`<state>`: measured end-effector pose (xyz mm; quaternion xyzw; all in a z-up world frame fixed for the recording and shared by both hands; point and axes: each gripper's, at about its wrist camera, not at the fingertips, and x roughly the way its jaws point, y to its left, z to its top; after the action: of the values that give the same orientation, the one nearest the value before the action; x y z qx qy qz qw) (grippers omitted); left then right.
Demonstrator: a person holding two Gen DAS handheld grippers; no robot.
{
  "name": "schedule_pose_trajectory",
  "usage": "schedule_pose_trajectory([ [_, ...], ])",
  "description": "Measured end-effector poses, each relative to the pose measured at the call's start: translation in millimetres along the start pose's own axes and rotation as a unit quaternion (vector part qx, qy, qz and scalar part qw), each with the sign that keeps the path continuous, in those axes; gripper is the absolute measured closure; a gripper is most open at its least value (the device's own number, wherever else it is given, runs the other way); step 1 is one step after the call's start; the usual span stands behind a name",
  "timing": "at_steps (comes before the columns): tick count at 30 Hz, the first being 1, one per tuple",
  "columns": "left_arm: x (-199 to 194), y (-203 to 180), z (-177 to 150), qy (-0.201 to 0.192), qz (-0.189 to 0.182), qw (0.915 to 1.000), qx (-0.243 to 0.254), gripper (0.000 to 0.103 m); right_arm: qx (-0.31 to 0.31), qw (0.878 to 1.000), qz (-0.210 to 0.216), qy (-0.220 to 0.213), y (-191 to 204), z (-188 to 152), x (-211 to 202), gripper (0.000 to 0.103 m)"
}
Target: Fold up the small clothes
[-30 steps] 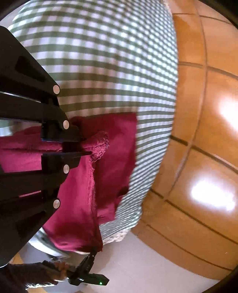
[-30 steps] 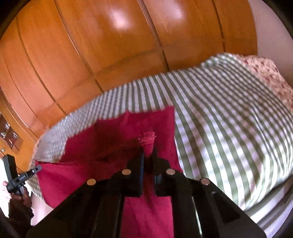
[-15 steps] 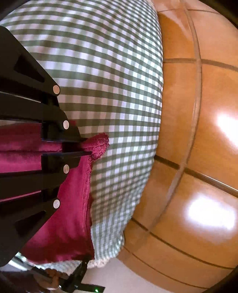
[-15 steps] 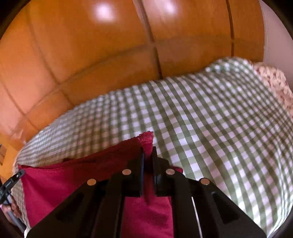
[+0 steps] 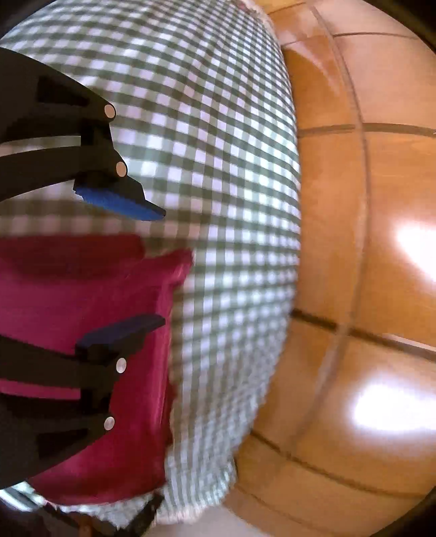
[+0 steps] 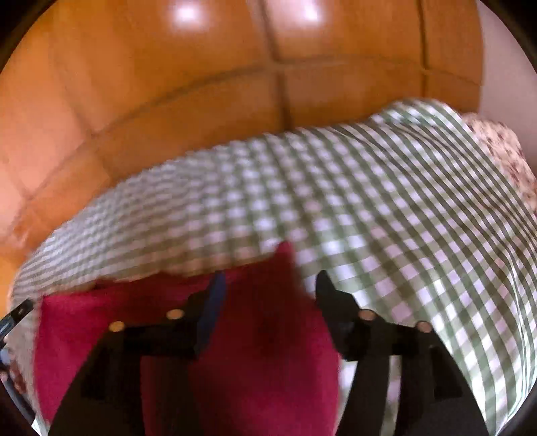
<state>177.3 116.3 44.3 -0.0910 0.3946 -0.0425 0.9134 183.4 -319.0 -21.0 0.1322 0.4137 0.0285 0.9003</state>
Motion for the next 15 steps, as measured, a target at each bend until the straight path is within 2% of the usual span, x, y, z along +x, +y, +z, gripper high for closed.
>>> schedule_pose_trajectory([
  [2,-17,-3,-22,0.0,-0.049,0.9987,-0.015,0.047,-0.023,0.999,0.043,0.005,24,-20,-13,0.034],
  [3,-20,-7,-39,0.006,-0.059,0.9982,-0.007,0.047,-0.038,0.998,0.058,0.014,38,-33,-15,0.033],
  [5,-10,-12,-58,0.025,-0.024,0.9992,0.021,0.047,-0.058,0.996,0.059,0.031,54,-48,-6,0.032],
  [6,0,-8,-66,0.048,-0.014,0.9986,0.019,0.047,-0.061,0.996,0.049,0.05,60,-54,6,0.032],
  [7,13,3,-73,0.076,-0.018,0.9969,-0.007,0.047,-0.056,0.995,0.039,0.074,61,-58,21,0.032],
  [8,18,14,-75,0.078,-0.025,0.9962,-0.031,0.041,-0.054,0.994,0.029,0.085,60,-61,35,0.031],
  [10,14,22,-72,0.082,-0.023,0.9949,-0.054,0.04,-0.066,0.996,0.02,0.065,62,-61,38,0.03],
  [11,8,24,-69,0.081,-0.021,0.9944,-0.065,0.04,-0.059,0.996,0.018,0.069,62,-59,37,0.03],
  [13,-6,23,-66,0.067,-0.009,0.9961,-0.057,0.04,-0.048,0.996,0.024,0.065,61,-57,27,0.03],
  [15,-31,16,-67,0.035,-0.002,0.9991,-0.025,0.04,-0.041,0.997,0.039,0.049,58,-58,8,0.029],
])
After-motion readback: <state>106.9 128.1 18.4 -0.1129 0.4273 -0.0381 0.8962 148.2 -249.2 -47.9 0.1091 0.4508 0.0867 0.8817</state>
